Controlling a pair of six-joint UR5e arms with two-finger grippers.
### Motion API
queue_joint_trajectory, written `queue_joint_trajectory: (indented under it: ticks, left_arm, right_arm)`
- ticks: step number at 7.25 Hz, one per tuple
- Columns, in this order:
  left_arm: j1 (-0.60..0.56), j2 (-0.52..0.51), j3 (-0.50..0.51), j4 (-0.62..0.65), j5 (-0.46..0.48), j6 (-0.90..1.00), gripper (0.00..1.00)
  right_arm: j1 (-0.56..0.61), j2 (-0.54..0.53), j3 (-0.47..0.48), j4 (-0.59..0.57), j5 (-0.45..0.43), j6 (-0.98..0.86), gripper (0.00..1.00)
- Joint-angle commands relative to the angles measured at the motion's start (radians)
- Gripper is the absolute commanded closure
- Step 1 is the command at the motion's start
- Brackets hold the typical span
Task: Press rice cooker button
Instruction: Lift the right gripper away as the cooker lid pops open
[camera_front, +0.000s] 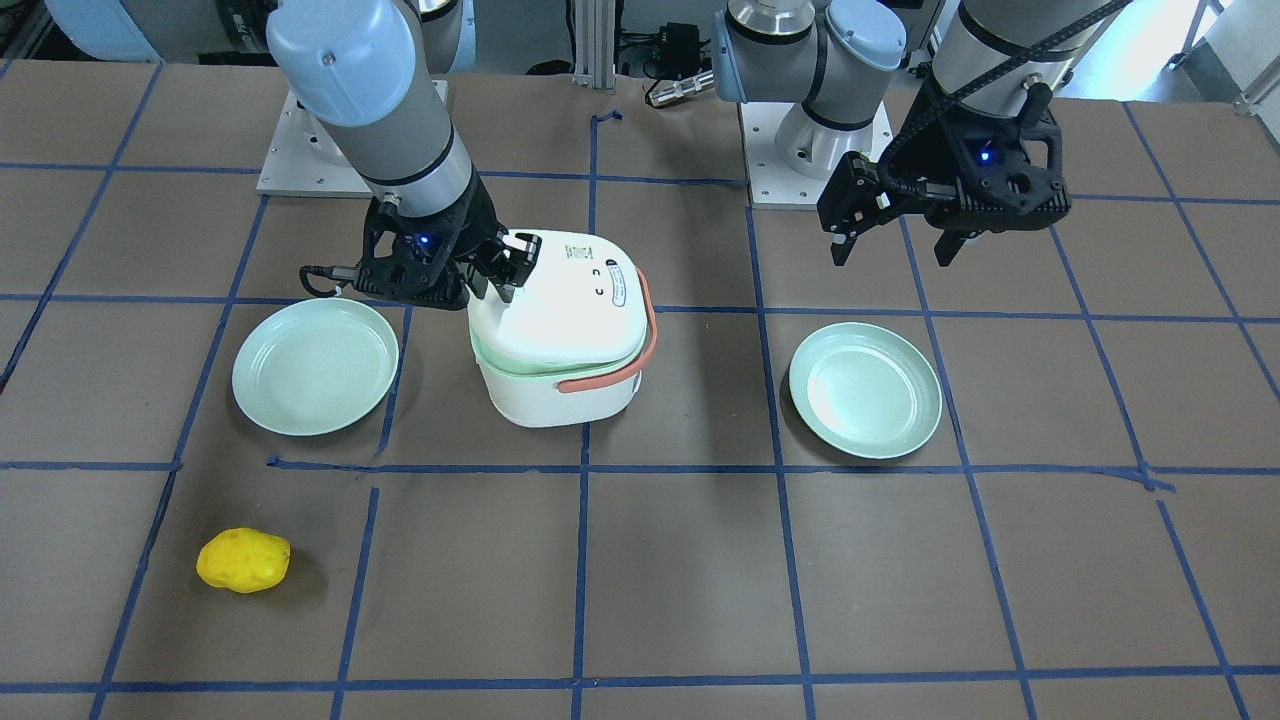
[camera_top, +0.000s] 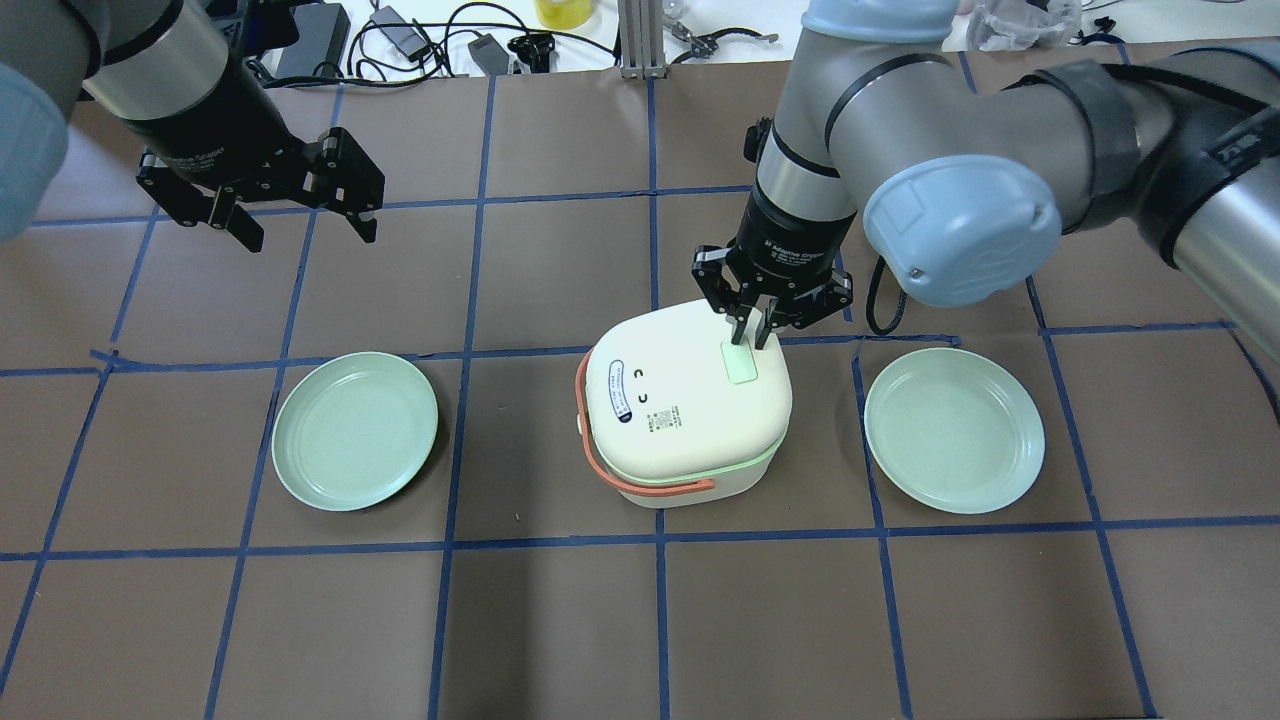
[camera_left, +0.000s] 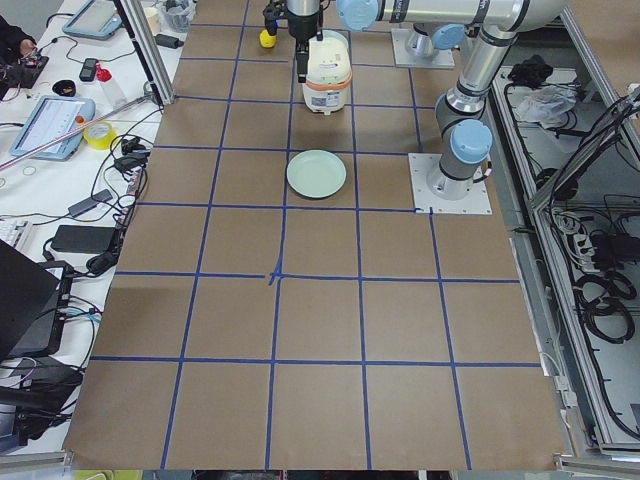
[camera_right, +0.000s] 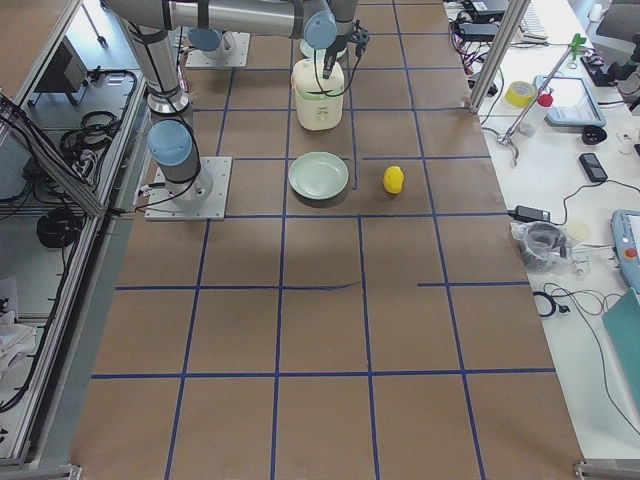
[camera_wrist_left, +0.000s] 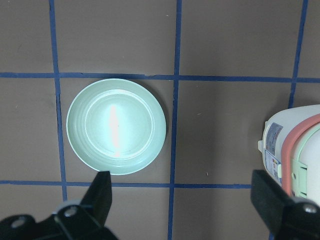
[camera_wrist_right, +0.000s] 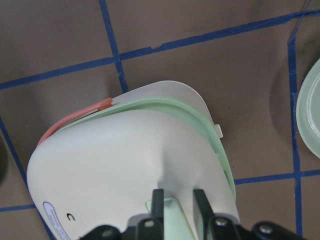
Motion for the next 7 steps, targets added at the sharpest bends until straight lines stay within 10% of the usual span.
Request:
queue_joint_trajectory:
  ticks: [1, 7]
  left_arm:
    - [0.000, 0.000, 0.000, 0.000, 0.000, 0.000, 0.00]
    - [0.000, 0.000, 0.000, 0.000, 0.000, 0.000, 0.00]
  right_arm:
    - [-0.004, -0.007, -0.105, 0.035, -0.016, 0.092, 0.00]
    - [-0.107, -0.022, -0.141, 0.085, -0.172, -0.237, 0.00]
